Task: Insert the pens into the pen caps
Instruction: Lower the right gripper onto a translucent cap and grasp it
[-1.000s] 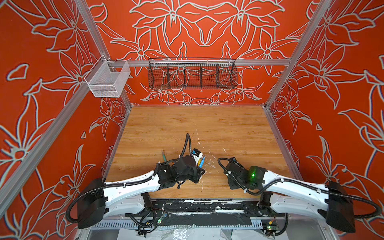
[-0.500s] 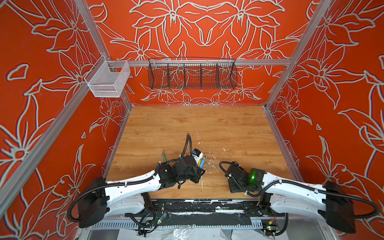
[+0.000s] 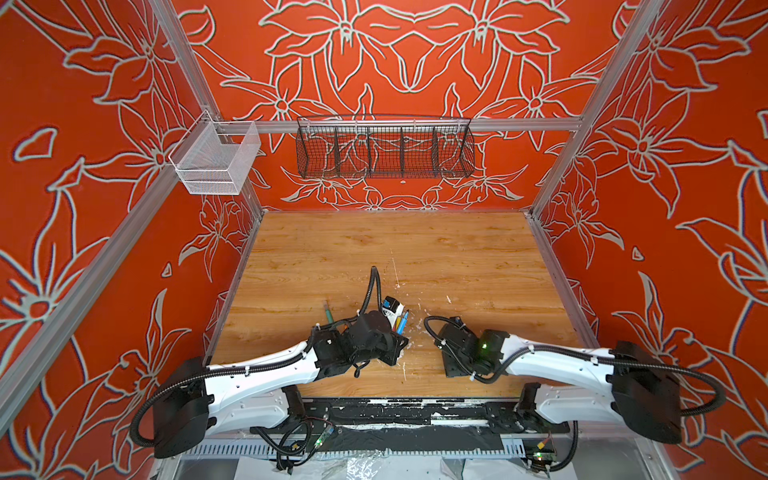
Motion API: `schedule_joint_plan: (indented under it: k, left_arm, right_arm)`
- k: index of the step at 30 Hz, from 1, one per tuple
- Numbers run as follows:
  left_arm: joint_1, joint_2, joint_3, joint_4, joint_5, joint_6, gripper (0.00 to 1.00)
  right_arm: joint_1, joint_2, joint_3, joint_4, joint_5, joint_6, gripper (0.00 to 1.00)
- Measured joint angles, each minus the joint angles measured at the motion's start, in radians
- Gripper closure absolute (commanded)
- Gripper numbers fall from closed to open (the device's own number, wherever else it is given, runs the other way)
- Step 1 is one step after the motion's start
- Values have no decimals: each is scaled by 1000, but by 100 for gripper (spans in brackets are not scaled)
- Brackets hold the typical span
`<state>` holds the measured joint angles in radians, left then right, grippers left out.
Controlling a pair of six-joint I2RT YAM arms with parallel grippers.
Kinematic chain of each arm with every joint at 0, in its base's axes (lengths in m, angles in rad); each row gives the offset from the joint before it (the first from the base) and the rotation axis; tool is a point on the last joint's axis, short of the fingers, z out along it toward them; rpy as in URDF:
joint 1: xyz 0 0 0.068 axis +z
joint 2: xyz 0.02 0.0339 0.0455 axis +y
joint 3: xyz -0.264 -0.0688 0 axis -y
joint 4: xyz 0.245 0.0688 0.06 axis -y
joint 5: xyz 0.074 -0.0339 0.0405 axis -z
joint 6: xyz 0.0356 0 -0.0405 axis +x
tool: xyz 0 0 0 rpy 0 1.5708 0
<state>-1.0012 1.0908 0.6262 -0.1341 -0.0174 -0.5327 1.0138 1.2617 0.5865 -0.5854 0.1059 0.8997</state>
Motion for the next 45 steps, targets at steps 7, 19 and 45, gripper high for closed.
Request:
schedule_joint_plan:
  k: [7,19,45]
  left_arm:
    - [0,-44,0,-32,-48,-10,100]
    - [7,-161,-1,-94,-102,-44,100]
    - [12,-168,-6,-113,-111,-52,100]
  right_arm:
    - [0,161,119,62,-11,-46,49]
    - [64,251,206,-4,64,-58,47]
    - [64,145,91,69,46,-24,84]
